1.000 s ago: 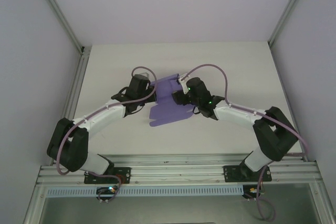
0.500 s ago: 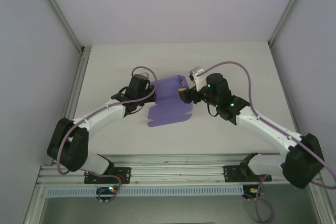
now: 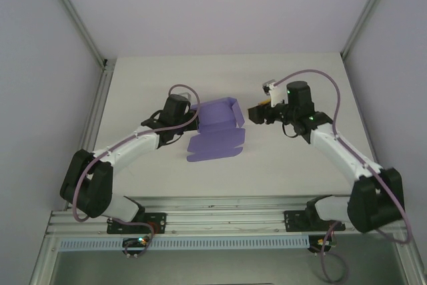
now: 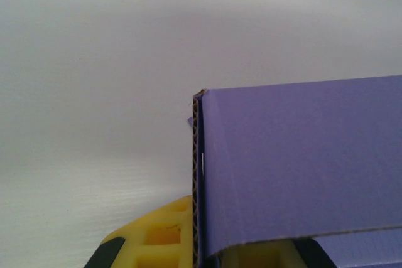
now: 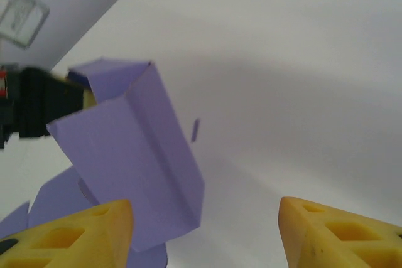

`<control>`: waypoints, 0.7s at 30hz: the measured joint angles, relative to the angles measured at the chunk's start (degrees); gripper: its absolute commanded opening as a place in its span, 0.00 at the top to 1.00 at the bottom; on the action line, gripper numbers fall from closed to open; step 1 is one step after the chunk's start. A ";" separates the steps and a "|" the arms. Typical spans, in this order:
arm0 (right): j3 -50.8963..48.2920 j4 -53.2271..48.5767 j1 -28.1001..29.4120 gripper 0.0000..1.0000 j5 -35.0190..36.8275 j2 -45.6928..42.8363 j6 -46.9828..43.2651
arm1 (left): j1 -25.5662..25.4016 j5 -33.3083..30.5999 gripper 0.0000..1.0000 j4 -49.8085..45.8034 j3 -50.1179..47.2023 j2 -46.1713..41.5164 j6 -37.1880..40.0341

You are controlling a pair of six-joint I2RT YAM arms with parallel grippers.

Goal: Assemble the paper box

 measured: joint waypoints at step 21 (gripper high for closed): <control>9.51 -2.73 10.08 0.47 1.53 13.60 -5.20 | 0.22 0.33 1.00 -0.33 0.00 0.00 1.03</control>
